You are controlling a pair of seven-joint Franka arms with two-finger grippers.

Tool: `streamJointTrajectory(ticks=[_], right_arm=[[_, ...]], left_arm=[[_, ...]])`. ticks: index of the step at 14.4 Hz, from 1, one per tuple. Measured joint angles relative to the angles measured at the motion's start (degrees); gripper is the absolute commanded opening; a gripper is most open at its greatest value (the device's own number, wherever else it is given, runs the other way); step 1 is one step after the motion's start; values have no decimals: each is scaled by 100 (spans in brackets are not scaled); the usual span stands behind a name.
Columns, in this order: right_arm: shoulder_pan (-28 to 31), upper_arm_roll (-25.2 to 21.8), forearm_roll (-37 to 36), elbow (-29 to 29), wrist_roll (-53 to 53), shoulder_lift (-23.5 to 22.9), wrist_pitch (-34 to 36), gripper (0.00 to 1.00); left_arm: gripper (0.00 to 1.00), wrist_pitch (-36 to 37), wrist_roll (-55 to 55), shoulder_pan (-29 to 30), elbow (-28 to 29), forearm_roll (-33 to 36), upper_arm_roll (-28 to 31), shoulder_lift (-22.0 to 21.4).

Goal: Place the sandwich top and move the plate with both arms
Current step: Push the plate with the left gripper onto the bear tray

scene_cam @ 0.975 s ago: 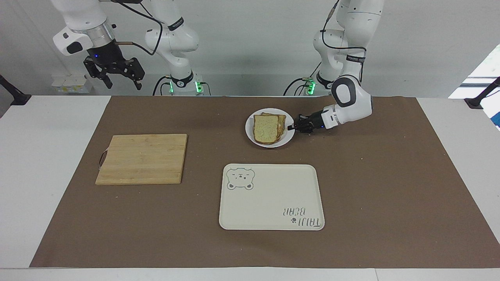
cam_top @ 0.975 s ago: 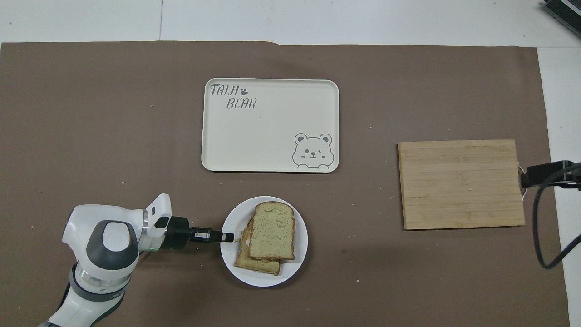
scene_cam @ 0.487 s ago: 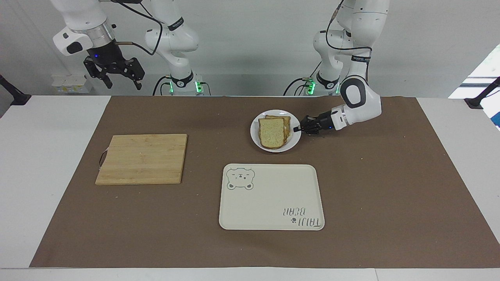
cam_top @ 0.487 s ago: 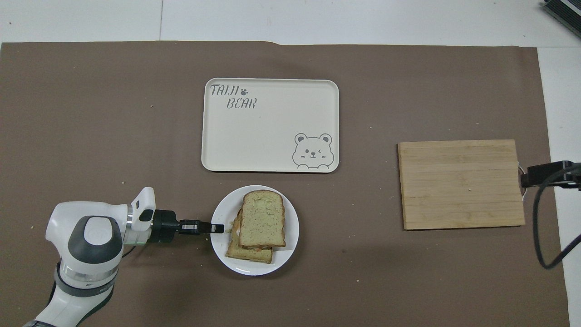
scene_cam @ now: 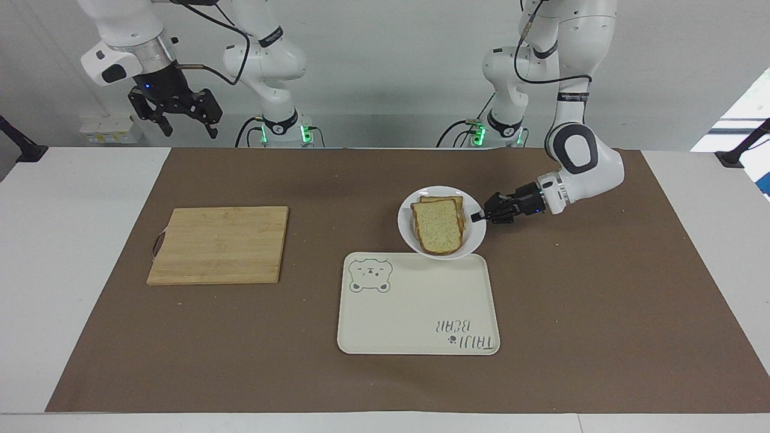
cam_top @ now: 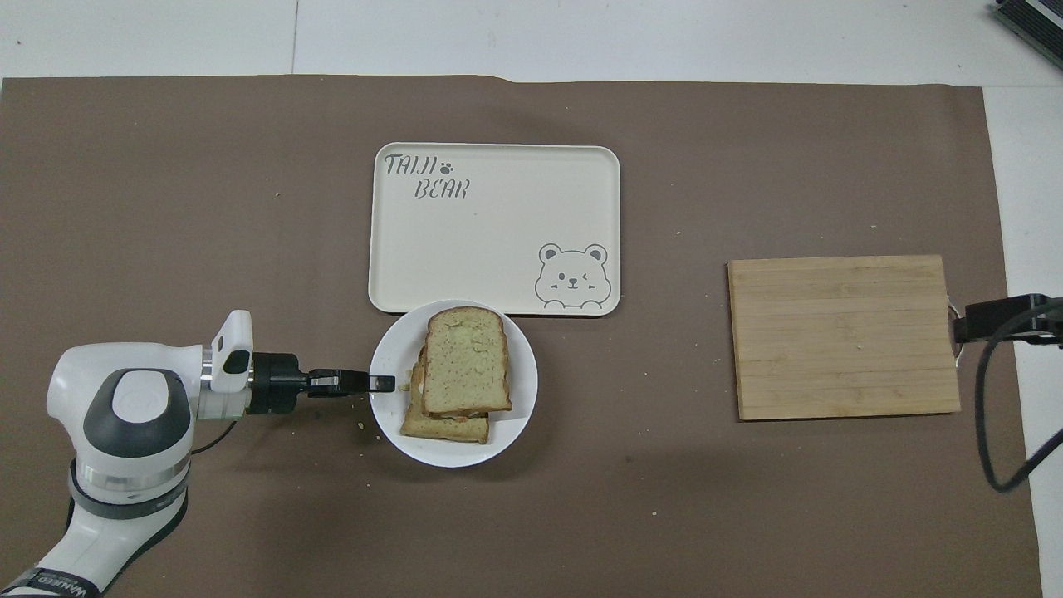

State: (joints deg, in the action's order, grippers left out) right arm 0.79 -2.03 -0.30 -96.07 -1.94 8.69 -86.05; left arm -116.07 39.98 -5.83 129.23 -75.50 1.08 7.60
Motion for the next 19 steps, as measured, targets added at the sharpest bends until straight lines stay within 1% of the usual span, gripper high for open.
streamJointTrajectory(ticks=[3,7,10,13,14,15,16,17,18,19], right_arm=[[10,0,0,0,1,0,0,100],[10,0,0,0,1,0,0,100],[10,0,0,0,2,0,0,100],[10,0,0,0,2,0,0,100],[10,0,0,0,2,0,0,100],[10,0,0,0,2,0,0,100],[11,0,0,-1,2,0,0,100],[12,0,0,-1,2,0,0,100],[14,0,0,-1,2,0,0,100],[15,-1,0,-1,2,0,0,100]], left_arm=[[0,-428,-204,-4,-698,-400,-77,623],[0,-1032,-600,-7,-1619,-449,-327,1400],[0,-1565,-787,-19,-1958,-449,-634,1712],[0,-1727,-803,-142,-1985,-435,-708,1764],[2,-1761,-805,-183,-1985,-428,-712,1765],[13,-1793,-812,-212,-1984,-427,-712,1767],[22,-1802,-826,-224,-1984,-425,-713,1774],[34,-1801,-845,-231,-1983,-423,-716,1780],[38,-1801,-884,-248,-1982,-423,-718,1780],[39,-1801,-970,-274,-1982,-423,-718,1780]])
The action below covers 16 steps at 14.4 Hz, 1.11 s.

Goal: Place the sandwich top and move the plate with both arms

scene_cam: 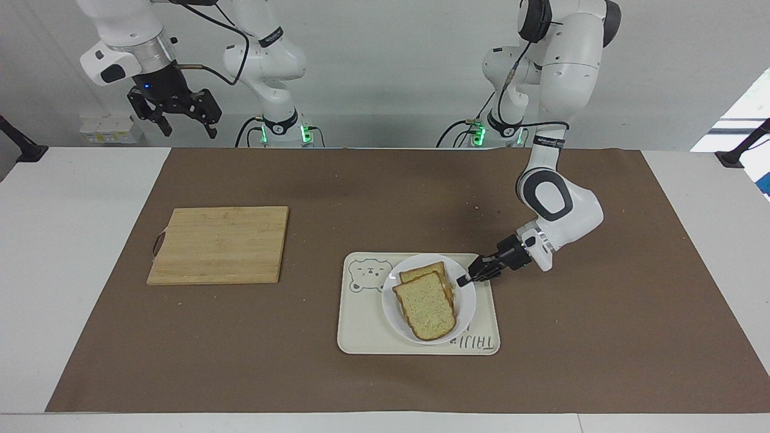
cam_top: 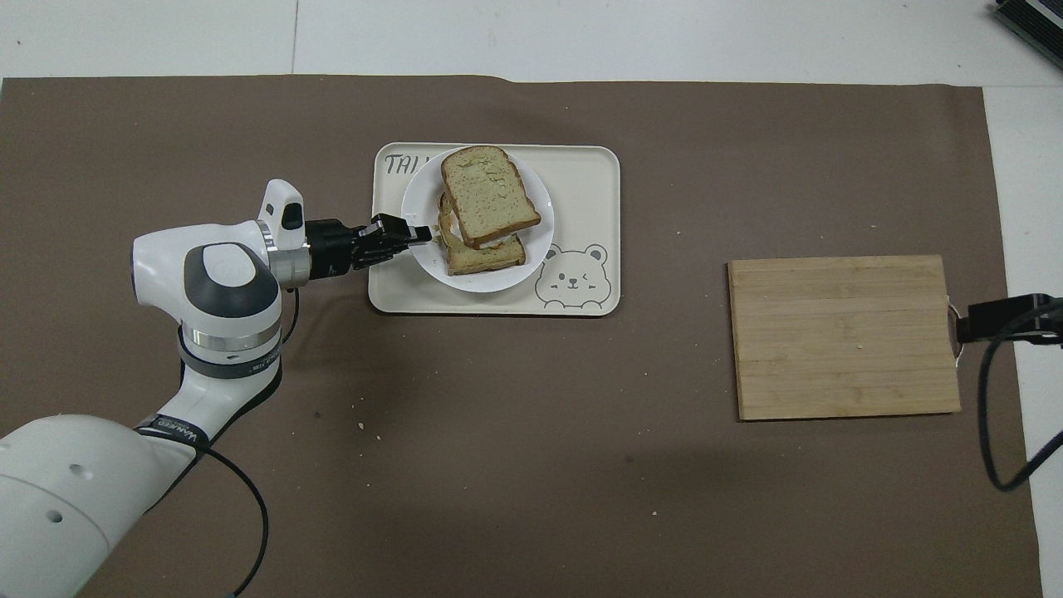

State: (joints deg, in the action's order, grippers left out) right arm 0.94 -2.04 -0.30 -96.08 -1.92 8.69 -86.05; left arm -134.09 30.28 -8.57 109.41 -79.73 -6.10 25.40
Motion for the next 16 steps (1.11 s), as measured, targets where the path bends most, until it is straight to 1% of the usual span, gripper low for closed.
streamJointTrajectory(ticks=[2,3,4,6,7,8,10,12,14,16], right_arm=[[2,-1,0,0,0,0,0,100],[2,-1,0,0,0,0,0,100],[2,-1,0,0,0,0,0,100],[3,-1,0,0,0,0,0,100],[3,-1,0,0,0,0,0,100],[3,-1,0,0,0,0,0,100],[4,-2,0,0,0,0,0,100],[4,-2,0,-1,0,0,0,100],[4,-3,0,-1,0,0,0,100],[5,-4,0,-1,0,0,0,100]], left_arm=[[47,0,-266,-35,1,0,-2,0],[57,0,-342,-39,-1,9,-2,-1],[72,-2,-378,-39,-4,45,2,-4],[95,-20,-443,-35,-53,394,38,-28],[100,-23,-551,-18,-108,756,71,-71],[100,-23,-674,0,-175,1169,114,-129],[100,-15,-970,9,-338,2214,268,-315],[100,162,-1193,11,-437,3292,430,-630],[100,857,-1291,12,-624,4524,688,-1029],[100,1950,-1318,21,-1139,5735,971,-1365]])
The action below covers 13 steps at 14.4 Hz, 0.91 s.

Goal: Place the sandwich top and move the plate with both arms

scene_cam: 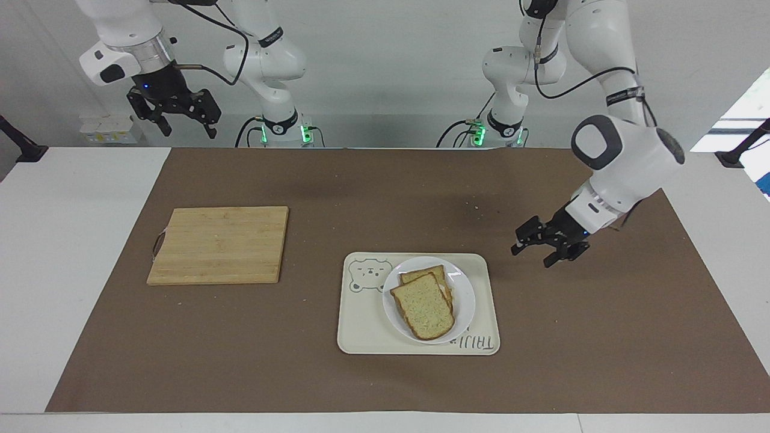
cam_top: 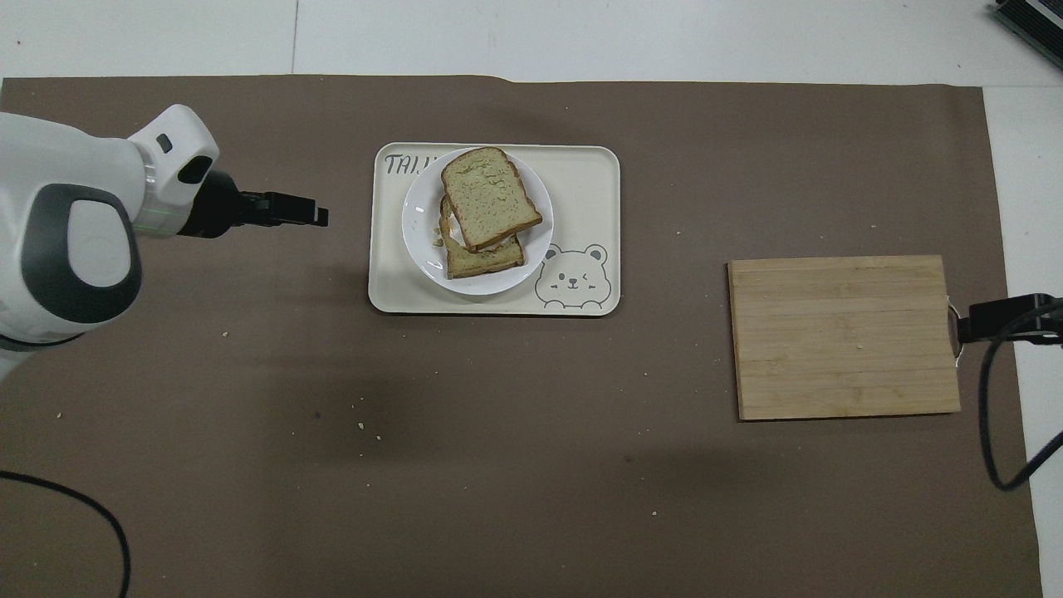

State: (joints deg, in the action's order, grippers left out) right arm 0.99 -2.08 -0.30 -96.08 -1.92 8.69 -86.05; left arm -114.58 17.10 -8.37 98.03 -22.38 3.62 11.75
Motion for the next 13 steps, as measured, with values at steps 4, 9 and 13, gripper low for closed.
streamJointTrajectory(ticks=[4,9,13], right_arm=[[1,-1,0,0,0,0,0,100],[2,-1,0,0,0,0,0,100],[2,-1,0,0,6,0,0,100]], left_arm=[[100,1934,-4,29,-1146,1285,122,-327],[100,3296,-12,42,-1742,1765,229,-851],[100,3696,-143,46,-1737,1983,251,-1322]])
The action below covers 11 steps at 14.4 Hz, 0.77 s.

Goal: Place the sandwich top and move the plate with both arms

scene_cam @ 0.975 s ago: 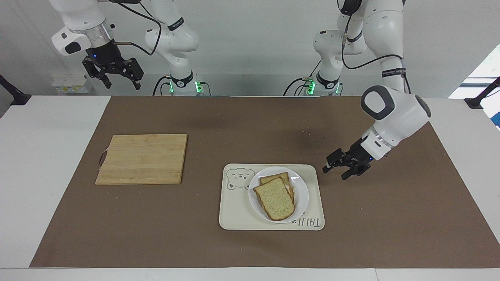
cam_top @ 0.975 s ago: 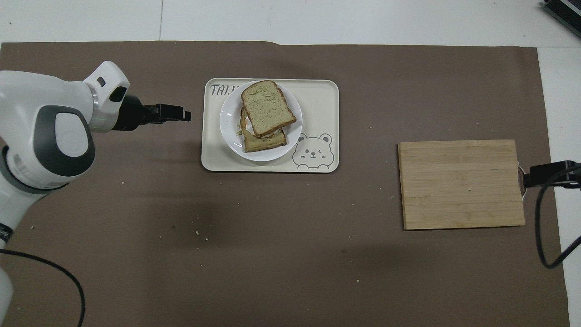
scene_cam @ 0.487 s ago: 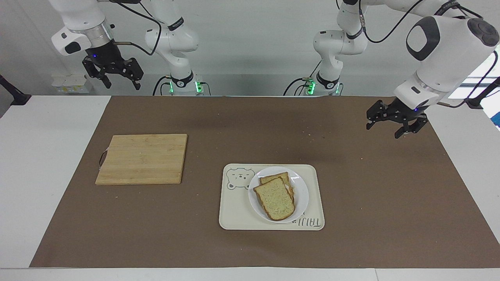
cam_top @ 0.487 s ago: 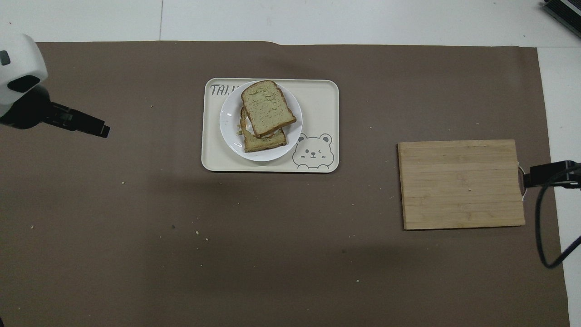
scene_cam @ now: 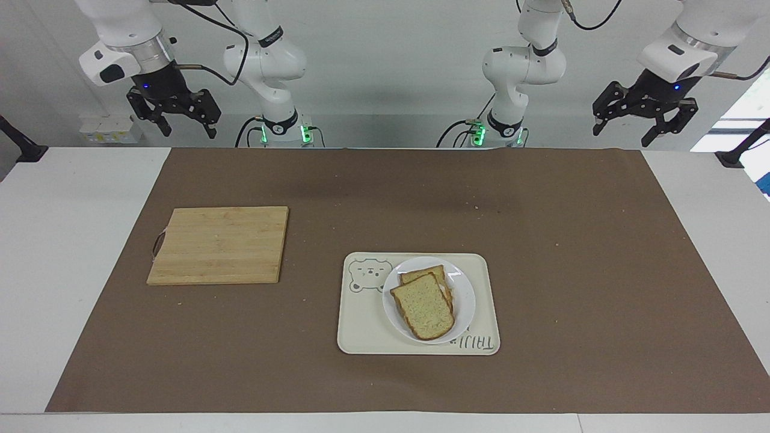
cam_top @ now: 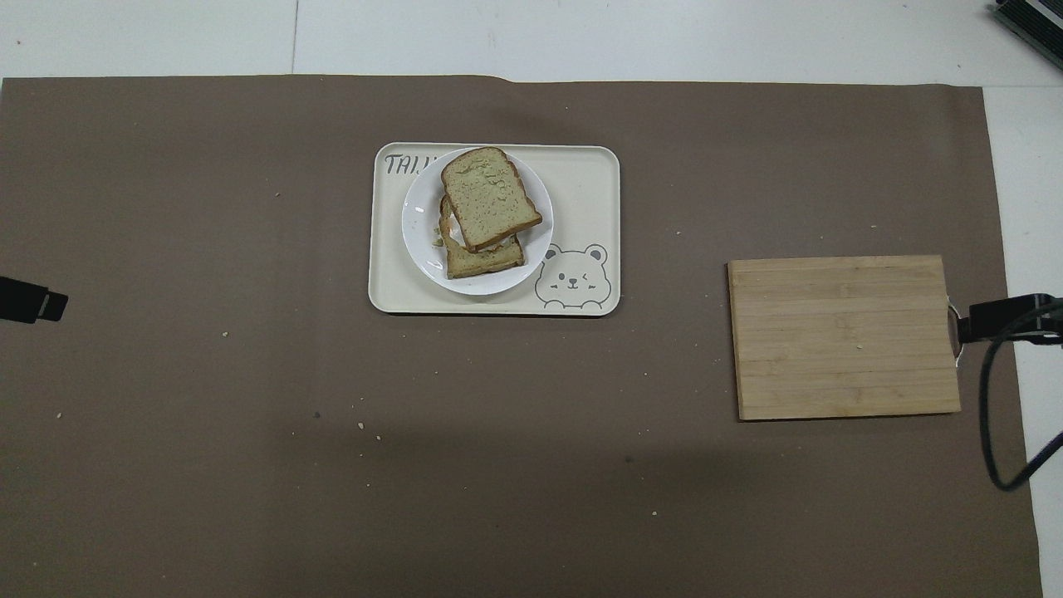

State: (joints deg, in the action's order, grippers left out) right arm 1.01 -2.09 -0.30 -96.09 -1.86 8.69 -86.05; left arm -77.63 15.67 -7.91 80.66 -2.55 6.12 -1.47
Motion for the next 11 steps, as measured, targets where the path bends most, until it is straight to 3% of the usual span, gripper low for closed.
streamJointTrajectory(ticks=[11], right_arm=[[0,0,0,0,2,1,0,100]], left_arm=[[100,282,-136,-3,152,323,-2,-88]])
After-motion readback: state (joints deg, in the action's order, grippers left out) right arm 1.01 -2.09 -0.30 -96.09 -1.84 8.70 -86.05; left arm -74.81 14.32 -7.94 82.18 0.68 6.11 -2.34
